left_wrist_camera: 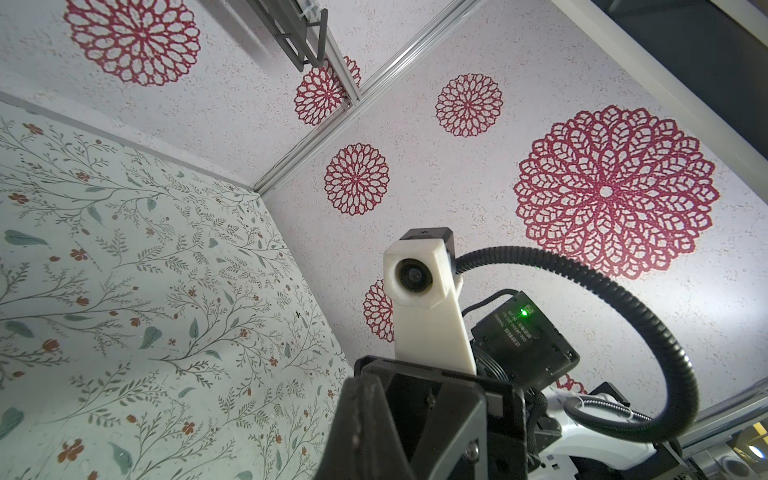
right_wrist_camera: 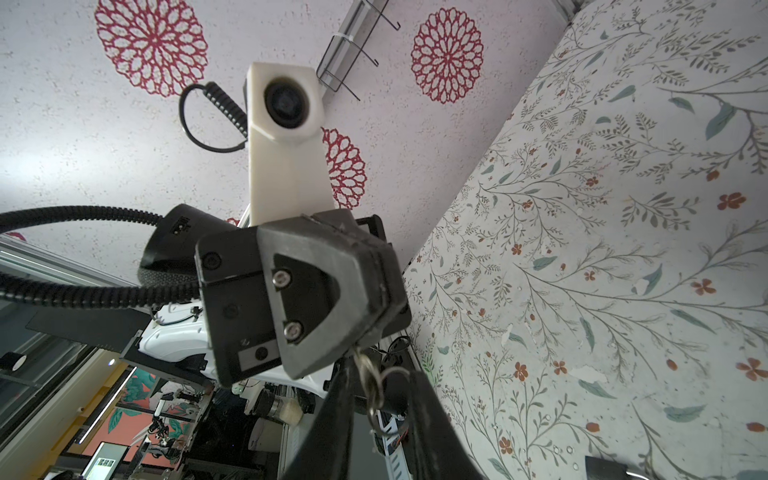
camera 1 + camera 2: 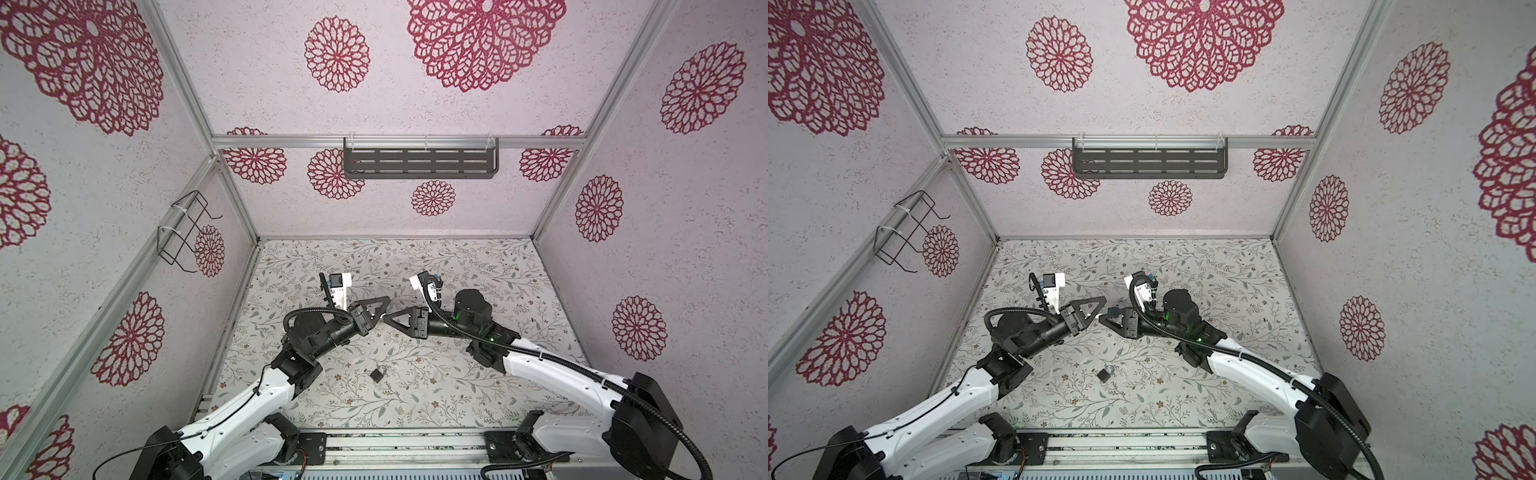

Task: Unlock with the key

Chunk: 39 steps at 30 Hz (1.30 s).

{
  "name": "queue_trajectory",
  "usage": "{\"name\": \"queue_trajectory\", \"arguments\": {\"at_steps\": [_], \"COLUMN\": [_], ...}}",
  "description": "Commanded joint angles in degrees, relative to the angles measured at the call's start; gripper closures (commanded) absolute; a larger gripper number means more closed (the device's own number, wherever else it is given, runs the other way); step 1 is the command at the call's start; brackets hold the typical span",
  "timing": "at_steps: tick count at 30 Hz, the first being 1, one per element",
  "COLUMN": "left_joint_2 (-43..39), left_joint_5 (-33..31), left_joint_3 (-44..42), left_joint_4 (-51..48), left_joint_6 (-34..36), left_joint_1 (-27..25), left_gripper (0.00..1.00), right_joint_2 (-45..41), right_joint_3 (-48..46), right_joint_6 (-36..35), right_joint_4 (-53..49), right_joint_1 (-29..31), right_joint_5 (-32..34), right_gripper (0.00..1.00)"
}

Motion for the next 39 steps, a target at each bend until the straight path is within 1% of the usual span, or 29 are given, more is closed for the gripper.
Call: {"name": "queue_trajectory", "arguments": {"at_steps": [1,11,18,21,22,23,27,29,30,33,35,39], "left_joint_2": [0.4,1.3,1.7,1.6,1.5,1.5,0.8,0.1,-0.5,-2.5,-4.0,-7.1], "left_joint_5": [0.6,0.5,1.2,1.5,1.5,1.7,1.9,1.5,1.1,-1.1,-3.0,-7.4], "left_joint_3": [0.6,1.0,1.5,1.3,1.3,1.4,1.5,1.5,1.5,1.7,1.8,3.5], "left_joint_4": [2.3,2.9,2.9,4.0,4.2,4.1,3.9,3.0,1.9,-3.6,-7.7,-21.7], "left_joint_6": [1.0,0.7,1.0,0.6,0.6,0.6,0.6,0.9,1.1,2.4,2.7,3.5], "left_joint_1": [0.5,0.4,0.5,0.4,0.5,0.5,0.4,0.5,0.5,0.5,0.5,0.4], "left_gripper": [1.00,1.00,1.00,1.00,0.97,0.91,0.60,0.48,0.44,0.36,0.34,0.30], "right_joint_2": [-0.1,0.7,0.4,0.0,-0.3,-0.6,-2.4,-3.6,-4.3,-6.3,-7.7,-10.9], "right_joint_3": [0.3,0.0,-0.3,-0.5,-0.7,-0.7,-1.3,-2.1,-2.5,-3.9,-4.9,-6.9], "right_joint_6": [1.1,1.4,1.7,2.1,2.0,2.1,1.3,1.2,1.0,0.6,-0.1,-2.3], "right_joint_4": [5.4,6.3,7.1,7.6,7.7,7.6,6.2,5.5,5.1,3.6,1.9,-3.3], "right_joint_1": [-0.4,-0.8,-1.3,-1.5,-1.6,-1.6,-2.1,-2.7,-2.8,-3.8,-4.3,-4.7], "right_joint_5": [-1.6,-2.1,-1.9,-1.5,-1.3,-1.1,0.0,0.9,1.3,2.2,3.2,5.4], "right_gripper": [0.77,0.87,0.98,1.00,1.00,1.00,1.00,1.00,1.00,1.00,1.00,1.00]}}
